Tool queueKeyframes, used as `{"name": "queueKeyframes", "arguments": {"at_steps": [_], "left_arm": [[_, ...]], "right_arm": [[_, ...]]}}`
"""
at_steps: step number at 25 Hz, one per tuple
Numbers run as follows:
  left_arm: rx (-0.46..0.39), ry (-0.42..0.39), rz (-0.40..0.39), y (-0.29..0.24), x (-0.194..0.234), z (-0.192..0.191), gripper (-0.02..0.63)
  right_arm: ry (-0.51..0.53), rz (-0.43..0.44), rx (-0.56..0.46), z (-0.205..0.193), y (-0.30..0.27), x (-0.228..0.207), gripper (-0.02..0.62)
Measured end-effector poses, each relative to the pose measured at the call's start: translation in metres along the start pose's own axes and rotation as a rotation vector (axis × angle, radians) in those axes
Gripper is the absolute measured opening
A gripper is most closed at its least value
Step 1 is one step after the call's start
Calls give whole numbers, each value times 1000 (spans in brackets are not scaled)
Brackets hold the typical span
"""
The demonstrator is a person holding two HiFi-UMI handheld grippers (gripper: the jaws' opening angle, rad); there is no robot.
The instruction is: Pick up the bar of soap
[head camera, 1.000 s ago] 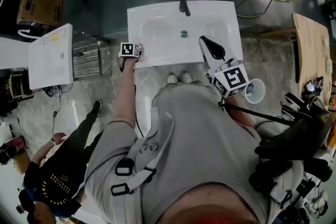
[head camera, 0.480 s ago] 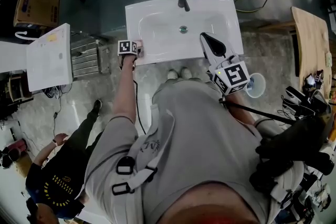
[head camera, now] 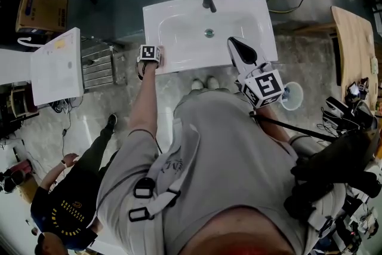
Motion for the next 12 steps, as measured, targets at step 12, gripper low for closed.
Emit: {"name": "queueKeyframes", "arguments": {"at_steps": [12], "left_arm": [[-88, 73, 10, 15, 16, -7, 115]], "right_arm": [[4, 8, 1, 1, -5, 2, 2]]}}
Point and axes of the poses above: the fingertips, and each gripper's own axes: y backward along the fingers, x to its left, z out of its top, the point moved 1 cm from there along y, backward along the fingers, and after that the axes turned 13 degrees about -z, right-handed, at the moved point
